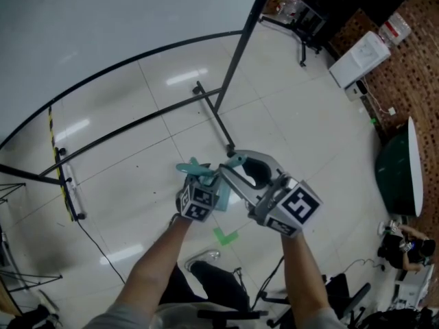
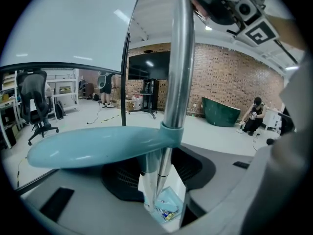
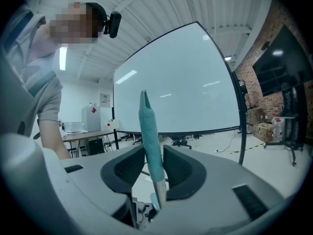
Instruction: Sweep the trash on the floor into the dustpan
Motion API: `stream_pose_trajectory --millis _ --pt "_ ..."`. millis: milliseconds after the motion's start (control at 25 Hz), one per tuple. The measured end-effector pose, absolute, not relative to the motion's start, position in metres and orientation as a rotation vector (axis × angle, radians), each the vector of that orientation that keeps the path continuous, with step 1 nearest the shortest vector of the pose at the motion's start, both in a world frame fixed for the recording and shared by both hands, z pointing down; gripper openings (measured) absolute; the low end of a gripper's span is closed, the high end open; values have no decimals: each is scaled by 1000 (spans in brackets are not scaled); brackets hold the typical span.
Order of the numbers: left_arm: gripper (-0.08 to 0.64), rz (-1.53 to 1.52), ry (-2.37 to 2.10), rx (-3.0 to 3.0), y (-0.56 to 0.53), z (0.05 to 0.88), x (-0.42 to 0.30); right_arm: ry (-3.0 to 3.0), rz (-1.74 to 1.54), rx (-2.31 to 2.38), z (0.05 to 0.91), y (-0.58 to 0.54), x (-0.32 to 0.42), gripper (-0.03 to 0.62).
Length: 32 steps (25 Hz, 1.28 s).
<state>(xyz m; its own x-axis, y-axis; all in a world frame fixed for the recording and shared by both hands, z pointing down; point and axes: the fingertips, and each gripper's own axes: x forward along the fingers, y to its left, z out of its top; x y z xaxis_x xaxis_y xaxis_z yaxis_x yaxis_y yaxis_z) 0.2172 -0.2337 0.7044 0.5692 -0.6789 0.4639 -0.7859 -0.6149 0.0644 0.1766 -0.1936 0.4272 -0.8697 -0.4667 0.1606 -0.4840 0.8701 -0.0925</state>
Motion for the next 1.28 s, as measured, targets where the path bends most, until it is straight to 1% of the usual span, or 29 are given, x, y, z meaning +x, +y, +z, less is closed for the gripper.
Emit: stream_pose_trajectory --millis 80,120,160,200,240,360,520,640,680,760,800,840,880,920,960,1080,1160,1240,1280 --pt "178 609 -1174 2545 -230 710 220 -2904 202 773 427 -195 178 120" --pt "214 628 -1153 2540 -228 715 220 -2904 208 790 426 -195 180 121" --pt "270 649 -1137 2530 -225 719 219 -2905 215 805 425 -195 182 123" --pt "289 671 -1128 2516 -222 722 216 -2908 218 815 424 -195 185 128" --pt "300 690 -1123 2502 -219 725 212 -2913 214 821 422 -196 187 159" --pt "305 707 -1123 2466 -209 731 197 -2913 199 851 421 -196 195 221" --pt "305 688 -1117 2420 -183 723 177 -2863 234 907 431 -178 211 225" --pt "297 658 -1091 2431 -168 698 166 -2859 253 961 431 -164 230 224" --pt "280 651 -1092 2443 -165 686 163 -2870 250 980 428 -159 237 224" --pt "198 651 -1127 2469 -158 660 157 -2882 247 1005 423 -146 246 224" --pt "178 650 -1157 2487 -153 644 152 -2880 253 1013 421 -138 248 224" --pt "134 648 -1195 2511 -148 626 147 -2877 259 1017 418 -130 250 224" --pt "62 643 -1233 2540 -144 605 143 -2876 261 1018 415 -122 250 224" --pt "21 638 -1262 2571 -140 585 139 -2879 260 1019 410 -115 250 212" --pt "12 632 -1278 2598 -136 566 137 -2884 255 1022 404 -109 248 188" --pt "5 583 -1257 2668 -129 511 132 -2890 222 1076 388 -101 242 120" --pt "5 515 -1209 2712 -123 477 133 -2880 208 1164 381 -99 238 62" --pt "5 435 -1163 2744 -117 449 133 -2854 198 1253 378 -96 234 28" --pt "5 402 -1141 2756 -115 439 133 -2838 183 1287 376 -94 230 0"
